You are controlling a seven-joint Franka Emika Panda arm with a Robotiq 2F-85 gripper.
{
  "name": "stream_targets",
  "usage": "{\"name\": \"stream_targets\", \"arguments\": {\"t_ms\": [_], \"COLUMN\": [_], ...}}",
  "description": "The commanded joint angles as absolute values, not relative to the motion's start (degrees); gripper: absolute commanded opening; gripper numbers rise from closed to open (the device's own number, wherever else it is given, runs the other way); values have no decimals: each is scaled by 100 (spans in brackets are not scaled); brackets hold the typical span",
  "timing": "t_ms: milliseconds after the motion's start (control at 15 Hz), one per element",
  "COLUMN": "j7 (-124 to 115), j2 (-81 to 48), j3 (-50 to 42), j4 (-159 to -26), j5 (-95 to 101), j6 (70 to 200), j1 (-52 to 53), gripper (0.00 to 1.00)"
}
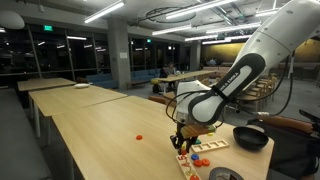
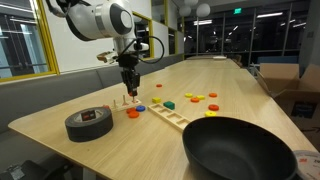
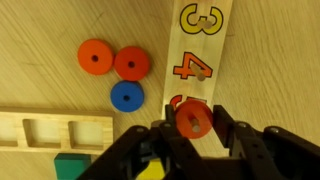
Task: Remove the orange ring from the wooden platform
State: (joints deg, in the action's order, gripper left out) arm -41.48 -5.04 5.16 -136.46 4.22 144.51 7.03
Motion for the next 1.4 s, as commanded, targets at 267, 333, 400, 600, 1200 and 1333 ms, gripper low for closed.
{"name": "stream_targets", "arguments": {"t_ms": [267, 333, 400, 600, 1200, 1333], "j7": [-4119, -4115, -4111, -3820, -2715, -2658], "j2": [-89, -53, -32, 26, 236, 236], "j3": [512, 525, 546, 726, 1383, 1465], "j4": [-13472, -13451, -13428, -13402, -13677, -13818], "j5": [470, 476, 468, 185, -756, -698], "j6": [14373, 14371, 14371, 14350, 14179, 14141], "j1": [714, 714, 719, 826, 1356, 1435], "gripper": [20, 20, 20, 20, 20, 20]}}
